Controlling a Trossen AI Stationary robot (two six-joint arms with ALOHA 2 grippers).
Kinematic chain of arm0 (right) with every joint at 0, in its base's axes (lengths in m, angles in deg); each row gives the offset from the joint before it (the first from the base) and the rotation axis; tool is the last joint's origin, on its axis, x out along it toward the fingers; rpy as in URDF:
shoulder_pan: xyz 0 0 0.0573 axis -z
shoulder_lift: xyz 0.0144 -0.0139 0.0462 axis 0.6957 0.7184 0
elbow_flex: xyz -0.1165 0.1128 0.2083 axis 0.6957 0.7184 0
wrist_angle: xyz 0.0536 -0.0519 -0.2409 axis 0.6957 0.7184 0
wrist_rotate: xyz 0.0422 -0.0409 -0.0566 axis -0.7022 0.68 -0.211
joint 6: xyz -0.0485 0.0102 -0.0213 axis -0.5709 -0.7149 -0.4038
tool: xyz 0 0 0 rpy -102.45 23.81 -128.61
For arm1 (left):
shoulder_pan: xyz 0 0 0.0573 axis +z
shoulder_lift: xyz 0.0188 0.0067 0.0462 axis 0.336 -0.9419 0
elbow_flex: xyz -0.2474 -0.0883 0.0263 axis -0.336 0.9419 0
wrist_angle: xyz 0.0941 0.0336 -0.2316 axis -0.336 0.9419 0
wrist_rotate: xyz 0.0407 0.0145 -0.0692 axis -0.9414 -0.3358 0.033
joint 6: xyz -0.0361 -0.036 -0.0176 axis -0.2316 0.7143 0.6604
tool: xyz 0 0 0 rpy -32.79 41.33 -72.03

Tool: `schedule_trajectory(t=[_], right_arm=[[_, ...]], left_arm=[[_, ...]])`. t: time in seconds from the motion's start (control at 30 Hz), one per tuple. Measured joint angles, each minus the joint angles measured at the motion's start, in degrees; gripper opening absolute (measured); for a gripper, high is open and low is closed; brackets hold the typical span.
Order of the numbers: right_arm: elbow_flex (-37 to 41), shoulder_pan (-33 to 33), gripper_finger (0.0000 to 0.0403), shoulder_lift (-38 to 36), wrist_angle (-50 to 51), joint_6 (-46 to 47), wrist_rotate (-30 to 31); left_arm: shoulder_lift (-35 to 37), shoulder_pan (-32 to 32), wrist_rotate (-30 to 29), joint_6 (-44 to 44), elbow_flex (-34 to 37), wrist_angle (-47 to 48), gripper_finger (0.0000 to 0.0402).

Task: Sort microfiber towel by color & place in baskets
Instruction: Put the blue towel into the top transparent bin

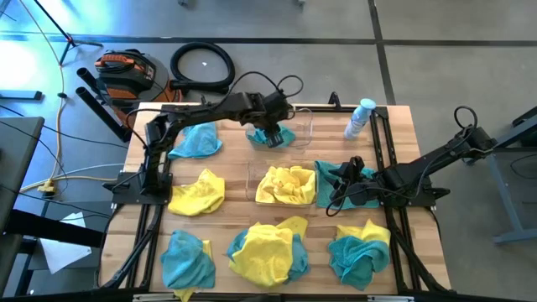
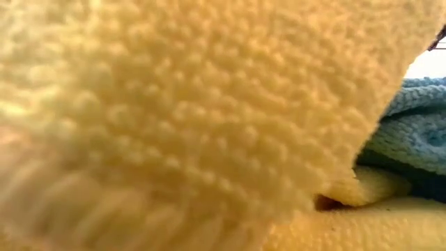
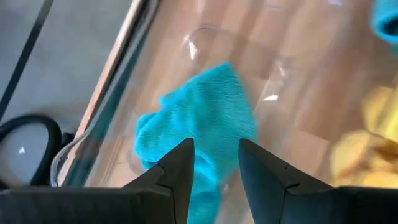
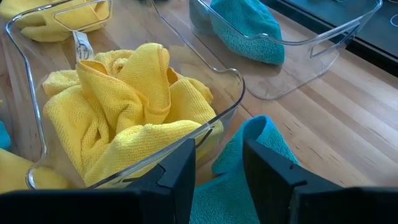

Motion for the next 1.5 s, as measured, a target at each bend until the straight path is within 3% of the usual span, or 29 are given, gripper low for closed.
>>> schedule_trajectory(t=[0.2,0.47,0.73,1.0,1.33,1.4,1.5], right_arm=[[0.0,0.0,0.0129,0.0,0.1,0.5,0.0],[0.0,0.0,0.0129,0.0,0.2,1.6,0.0],[0.0,0.0,0.0129,0.0,0.0,1.6,0.0],[0.0,0.0,0.0129,0.0,0.0,1.5,0.0],[0.0,0.0,0.0129,0.0,0.0,1.4,-0.1],[-0.1,0.2,0.0129,0.0,0.0,1.1,-2.0],[-2.0,0.6,0.0128,0.0,0.9,1.6,-11.1]], left_arm=[[6.0,-4.1,3.5,0.0,7.0,-1.7,0.0115],[20.5,-6.3,8.1,3.6,26.8,-13.7,0.0115],[39.3,-8.7,5.1,9.3,45.3,-18.9,0.0115],[56.5,-13.3,1.0,14.6,57.9,-19.4,0.0115],[67.5,-20.6,-0.9,20.7,68.7,-21.3,0.0115],[68.1,-22.1,-2.0,22.2,70.0,-21.7,0.0115],[68.4,-24.2,-3.3,23.6,71.9,-23.8,0.0115]])
